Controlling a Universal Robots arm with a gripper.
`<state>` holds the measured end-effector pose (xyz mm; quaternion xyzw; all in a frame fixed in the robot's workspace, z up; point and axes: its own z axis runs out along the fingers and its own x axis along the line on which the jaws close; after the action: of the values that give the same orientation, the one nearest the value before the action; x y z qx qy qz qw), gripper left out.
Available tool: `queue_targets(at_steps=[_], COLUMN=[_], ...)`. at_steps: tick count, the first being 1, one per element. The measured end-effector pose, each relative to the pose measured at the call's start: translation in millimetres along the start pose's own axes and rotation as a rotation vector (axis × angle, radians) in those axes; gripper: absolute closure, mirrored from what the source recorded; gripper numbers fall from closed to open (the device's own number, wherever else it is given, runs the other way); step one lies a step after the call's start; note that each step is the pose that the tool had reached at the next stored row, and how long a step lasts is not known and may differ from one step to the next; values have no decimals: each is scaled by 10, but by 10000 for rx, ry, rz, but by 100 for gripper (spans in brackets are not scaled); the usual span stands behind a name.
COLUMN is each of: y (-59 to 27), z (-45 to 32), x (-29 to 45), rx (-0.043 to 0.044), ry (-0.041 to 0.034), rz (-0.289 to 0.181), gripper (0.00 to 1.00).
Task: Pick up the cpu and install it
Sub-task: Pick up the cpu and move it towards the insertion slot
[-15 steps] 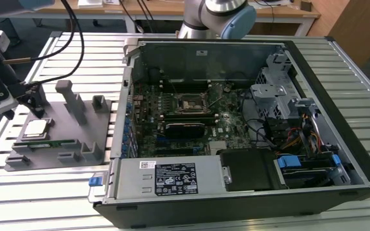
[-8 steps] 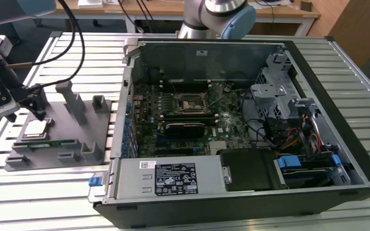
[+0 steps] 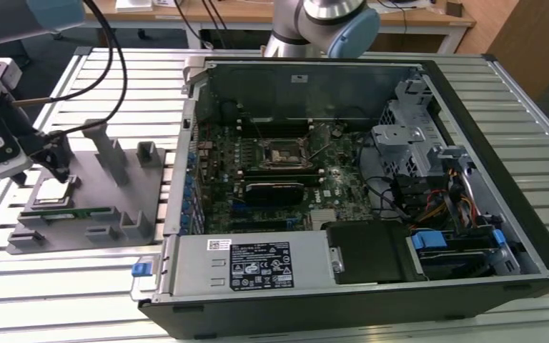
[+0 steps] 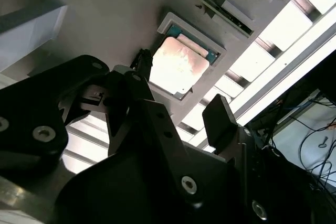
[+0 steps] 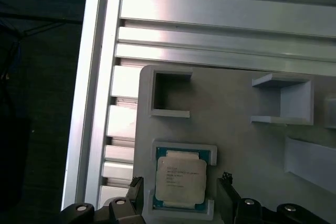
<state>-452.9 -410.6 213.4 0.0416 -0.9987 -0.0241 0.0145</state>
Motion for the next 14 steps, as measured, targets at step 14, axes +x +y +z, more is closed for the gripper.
queue_targets(at_steps=[14], y=[-5], z=[136], x=[-4], rx=[103], ry=[-8], rz=[112], gripper=[33])
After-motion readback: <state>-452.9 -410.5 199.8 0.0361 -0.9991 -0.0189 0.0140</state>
